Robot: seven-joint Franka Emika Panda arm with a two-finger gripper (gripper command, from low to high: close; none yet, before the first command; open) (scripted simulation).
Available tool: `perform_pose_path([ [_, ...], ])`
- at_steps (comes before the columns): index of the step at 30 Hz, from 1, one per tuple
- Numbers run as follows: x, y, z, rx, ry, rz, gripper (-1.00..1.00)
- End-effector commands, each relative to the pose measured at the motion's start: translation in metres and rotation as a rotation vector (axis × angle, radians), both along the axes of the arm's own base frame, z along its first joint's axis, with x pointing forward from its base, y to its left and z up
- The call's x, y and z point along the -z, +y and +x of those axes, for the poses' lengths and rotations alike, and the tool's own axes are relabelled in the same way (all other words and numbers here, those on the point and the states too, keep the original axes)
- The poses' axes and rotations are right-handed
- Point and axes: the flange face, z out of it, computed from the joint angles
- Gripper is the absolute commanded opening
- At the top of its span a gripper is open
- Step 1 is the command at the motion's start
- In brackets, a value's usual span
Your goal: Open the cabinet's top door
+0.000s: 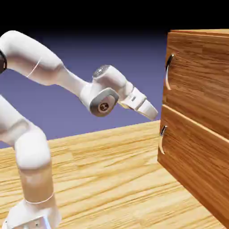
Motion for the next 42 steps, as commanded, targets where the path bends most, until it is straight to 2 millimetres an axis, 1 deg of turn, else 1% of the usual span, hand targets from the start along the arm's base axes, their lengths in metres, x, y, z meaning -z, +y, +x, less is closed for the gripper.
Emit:
perform_pose_path([
  [1,-0.006,-0.003,0.001,0.006,-0.012,0.002,0.0],
  [7,-0.038,-0.015,0.002,0.037,-0.086,0.017,0.0],
  [12,-0.062,-0.02,0.001,0.055,-0.15,0.027,0.0],
  [17,-0.081,-0.022,-0.001,0.066,-0.214,0.036,0.0],
  [22,-0.096,-0.019,-0.002,0.071,-0.28,0.042,0.0],
  [27,-0.107,-0.012,-0.003,0.07,-0.345,0.046,0.0],
  [32,-0.114,-0.001,-0.001,0.066,-0.409,0.047,0.0],
  [37,-0.116,0.013,0.003,0.059,-0.472,0.046,0.0],
  [42,-0.113,0.03,0.01,0.052,-0.532,0.042,0.0],
])
